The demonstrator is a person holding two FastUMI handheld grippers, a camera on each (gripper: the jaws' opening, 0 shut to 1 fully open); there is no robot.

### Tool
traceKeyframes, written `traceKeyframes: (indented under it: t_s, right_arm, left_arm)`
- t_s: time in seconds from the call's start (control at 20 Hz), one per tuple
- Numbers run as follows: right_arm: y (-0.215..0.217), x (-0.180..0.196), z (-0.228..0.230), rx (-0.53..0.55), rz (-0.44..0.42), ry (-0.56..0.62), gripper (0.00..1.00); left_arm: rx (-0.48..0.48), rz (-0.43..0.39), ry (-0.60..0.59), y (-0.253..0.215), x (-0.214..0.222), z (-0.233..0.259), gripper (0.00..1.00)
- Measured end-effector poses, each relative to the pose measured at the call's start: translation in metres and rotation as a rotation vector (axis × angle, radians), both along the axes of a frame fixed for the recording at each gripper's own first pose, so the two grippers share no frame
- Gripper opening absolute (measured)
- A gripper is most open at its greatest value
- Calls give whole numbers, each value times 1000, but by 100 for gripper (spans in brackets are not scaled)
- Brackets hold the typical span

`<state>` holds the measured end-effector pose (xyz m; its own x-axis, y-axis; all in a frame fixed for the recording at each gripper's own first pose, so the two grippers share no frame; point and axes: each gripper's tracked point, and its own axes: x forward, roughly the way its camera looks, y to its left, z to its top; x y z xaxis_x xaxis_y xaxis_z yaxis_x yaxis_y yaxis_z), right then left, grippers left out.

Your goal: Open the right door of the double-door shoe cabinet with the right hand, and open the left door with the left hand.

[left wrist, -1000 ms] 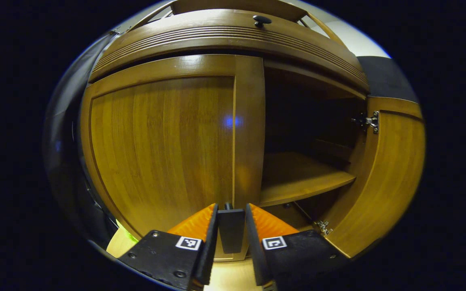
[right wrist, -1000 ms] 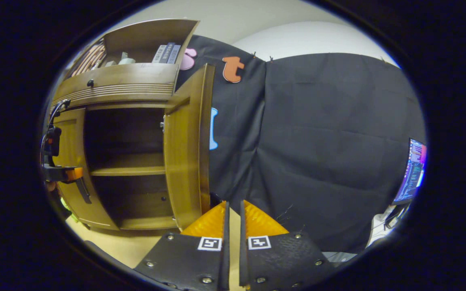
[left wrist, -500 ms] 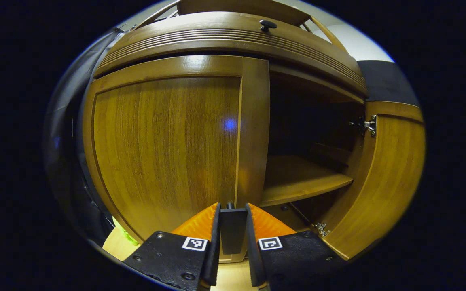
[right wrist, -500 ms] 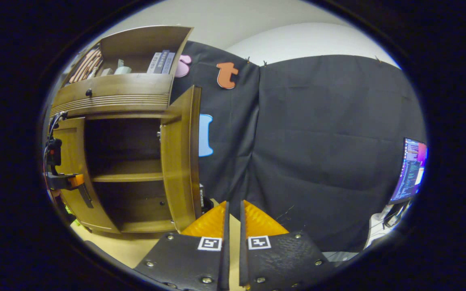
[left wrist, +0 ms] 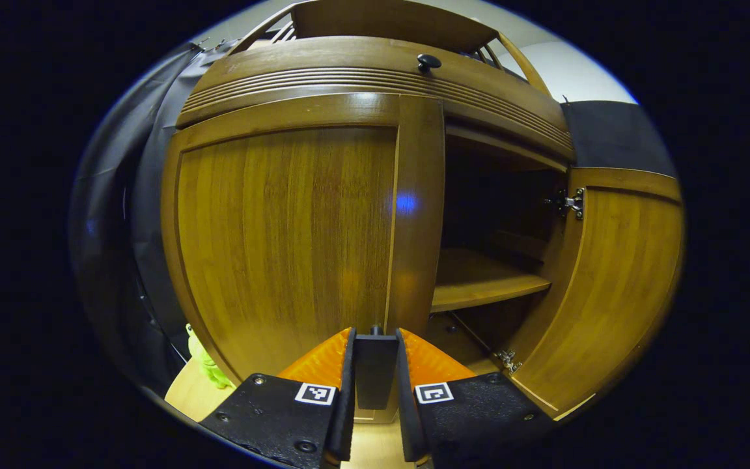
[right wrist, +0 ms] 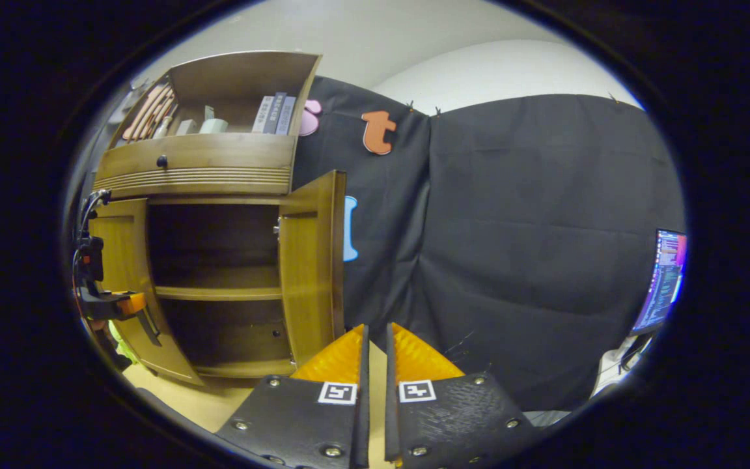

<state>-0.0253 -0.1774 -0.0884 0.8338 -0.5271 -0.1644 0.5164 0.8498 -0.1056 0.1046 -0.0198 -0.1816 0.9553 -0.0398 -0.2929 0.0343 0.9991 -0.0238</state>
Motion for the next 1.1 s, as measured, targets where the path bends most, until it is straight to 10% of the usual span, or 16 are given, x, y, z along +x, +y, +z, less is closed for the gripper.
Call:
traceKeyframes:
  t_s: [1.1]
  right_arm:
    - [102, 60, -12, 22, 335, 26, 10]
  left_arm:
    - [-64, 117, 1, 52, -119, 16, 29]
